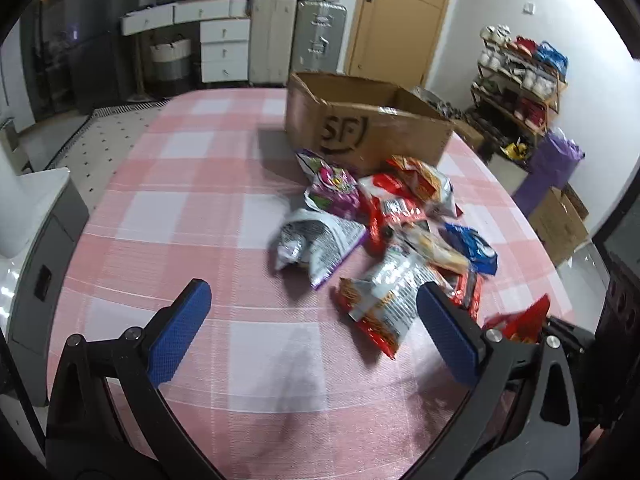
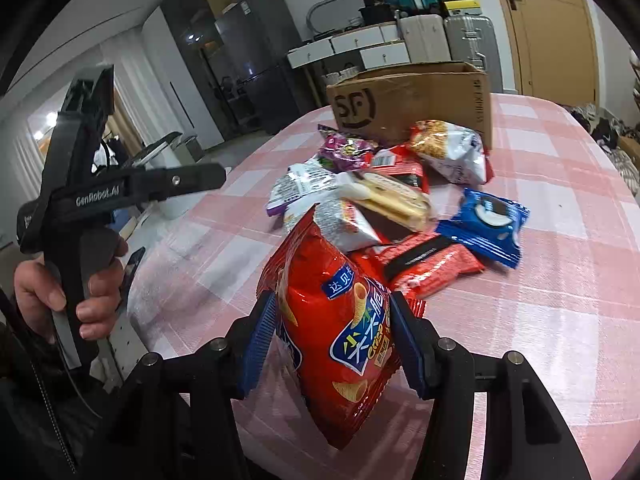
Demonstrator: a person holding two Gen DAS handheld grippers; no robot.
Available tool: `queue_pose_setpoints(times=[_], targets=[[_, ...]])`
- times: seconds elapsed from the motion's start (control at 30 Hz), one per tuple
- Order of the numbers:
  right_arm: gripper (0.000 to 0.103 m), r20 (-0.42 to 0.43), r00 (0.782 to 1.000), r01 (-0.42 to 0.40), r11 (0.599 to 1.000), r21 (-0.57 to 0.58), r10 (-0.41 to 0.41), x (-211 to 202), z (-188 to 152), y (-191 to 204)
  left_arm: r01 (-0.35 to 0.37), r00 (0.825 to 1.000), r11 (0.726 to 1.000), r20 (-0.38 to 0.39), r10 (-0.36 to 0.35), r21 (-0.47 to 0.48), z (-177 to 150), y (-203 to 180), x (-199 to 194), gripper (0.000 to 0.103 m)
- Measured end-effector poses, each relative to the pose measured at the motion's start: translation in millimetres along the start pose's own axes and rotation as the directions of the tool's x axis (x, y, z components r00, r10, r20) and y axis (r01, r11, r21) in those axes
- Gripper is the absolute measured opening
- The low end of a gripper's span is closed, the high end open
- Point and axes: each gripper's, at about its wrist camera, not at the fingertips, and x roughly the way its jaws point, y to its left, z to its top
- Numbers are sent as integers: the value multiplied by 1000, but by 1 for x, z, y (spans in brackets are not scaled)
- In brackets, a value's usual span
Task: Organize snacks
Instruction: 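Lift the red chip bag with the right tool while the left tool grasps the white snack bag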
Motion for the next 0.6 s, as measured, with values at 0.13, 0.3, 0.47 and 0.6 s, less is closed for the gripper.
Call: queue_pose_setpoints(times=[0.13,0.3,0.47,0.6], targets=[[57,12,1000,4,999,32,-4,-7,-2,-9,1,1000,1000,-8,-1,29,-2,-9,6,102],[57,44,999,11,998,59,-13,-19,-1,-20,17,1000,999,-18,-16,49,0,-18,16,102],[57,80,996,21,997,72,-26,-31,0,-29,25,999,997,-26,-23,77,1,-27,25,102],[57,93,995,19,997,80,-27,-37,1,-35,44,998,993,-42,-39,110,3,-36,35,102]])
